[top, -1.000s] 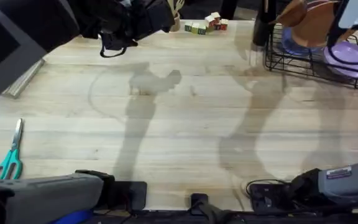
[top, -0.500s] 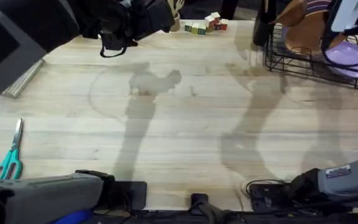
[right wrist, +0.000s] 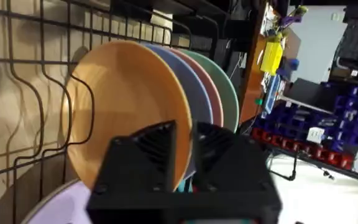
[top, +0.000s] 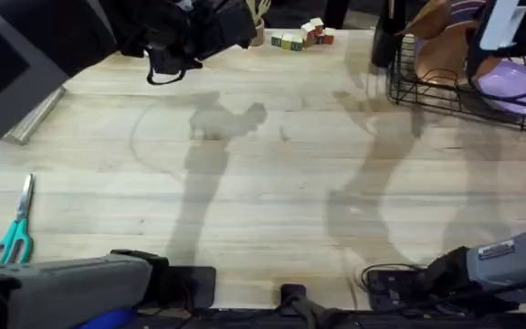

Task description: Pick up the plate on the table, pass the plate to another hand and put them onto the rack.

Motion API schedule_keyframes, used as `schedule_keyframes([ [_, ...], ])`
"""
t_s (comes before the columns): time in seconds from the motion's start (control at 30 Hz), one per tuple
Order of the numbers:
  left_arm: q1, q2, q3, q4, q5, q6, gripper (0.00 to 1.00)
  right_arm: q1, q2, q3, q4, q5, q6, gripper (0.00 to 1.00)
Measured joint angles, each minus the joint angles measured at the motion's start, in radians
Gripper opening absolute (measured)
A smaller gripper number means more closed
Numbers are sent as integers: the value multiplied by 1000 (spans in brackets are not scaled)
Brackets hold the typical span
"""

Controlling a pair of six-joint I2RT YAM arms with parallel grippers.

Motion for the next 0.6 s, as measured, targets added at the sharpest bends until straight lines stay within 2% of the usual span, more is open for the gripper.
schedule_keyframes([
  [0.07,0,0,0,-8,0,0,995,0,1,0,2,0,4,357],
  [0.2,0,0,0,-24,0,0,995,0,4,0,2,1,6,927],
  [0.23,0,0,0,-24,0,0,995,0,3,0,3,0,6,976],
  [0.6,0,0,0,-24,0,0,995,0,-2,0,-13,1,64,992],
])
